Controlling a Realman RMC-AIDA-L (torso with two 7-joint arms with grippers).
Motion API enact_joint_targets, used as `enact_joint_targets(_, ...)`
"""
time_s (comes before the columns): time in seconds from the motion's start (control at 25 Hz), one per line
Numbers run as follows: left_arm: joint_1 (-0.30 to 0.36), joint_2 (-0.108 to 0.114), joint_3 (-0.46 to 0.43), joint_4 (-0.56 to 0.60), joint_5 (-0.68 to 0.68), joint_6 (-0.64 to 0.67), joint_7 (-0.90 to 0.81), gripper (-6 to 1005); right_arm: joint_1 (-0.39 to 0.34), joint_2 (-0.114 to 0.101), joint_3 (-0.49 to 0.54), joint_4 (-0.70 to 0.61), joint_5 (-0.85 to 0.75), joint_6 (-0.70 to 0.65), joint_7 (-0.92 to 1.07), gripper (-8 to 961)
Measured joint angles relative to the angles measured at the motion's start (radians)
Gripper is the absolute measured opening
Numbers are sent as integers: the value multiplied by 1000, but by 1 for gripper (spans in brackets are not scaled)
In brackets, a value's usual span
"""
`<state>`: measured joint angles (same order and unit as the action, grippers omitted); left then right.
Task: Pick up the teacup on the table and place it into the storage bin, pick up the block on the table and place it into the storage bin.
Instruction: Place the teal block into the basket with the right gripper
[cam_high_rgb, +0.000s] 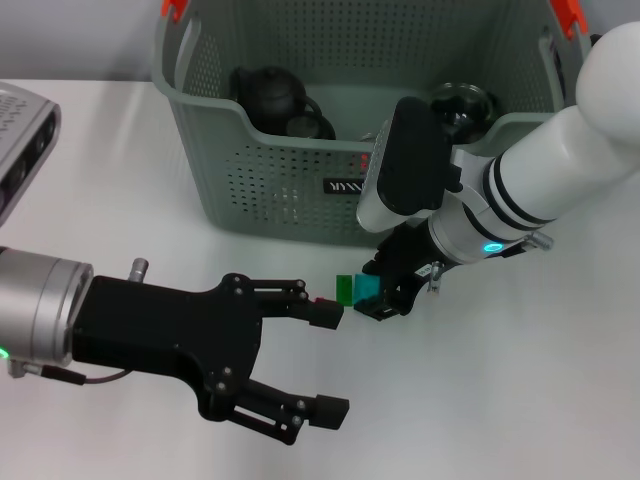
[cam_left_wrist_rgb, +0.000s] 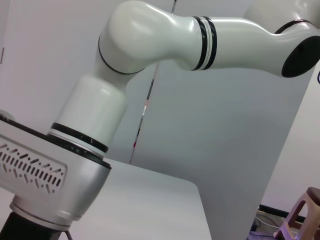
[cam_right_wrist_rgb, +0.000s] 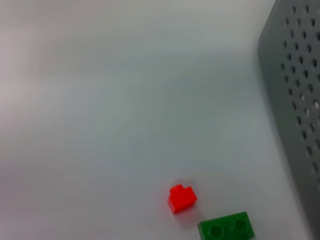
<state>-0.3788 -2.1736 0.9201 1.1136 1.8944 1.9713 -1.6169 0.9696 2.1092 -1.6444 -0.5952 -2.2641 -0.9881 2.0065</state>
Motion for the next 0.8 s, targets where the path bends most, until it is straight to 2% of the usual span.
enact_joint_targets(0.36,0,0,-2,0,0,0,0,929,0,0,0,0,1,-2,8,520)
enact_joint_targets(0.56,0,0,-3,0,0,0,0,929,-2,-3,1,-6,0,-18,12,423)
enact_joint_targets(0.8,0,0,-3,0,2,3,0,929,-26,-10,8,-53,-6,-82,12,439)
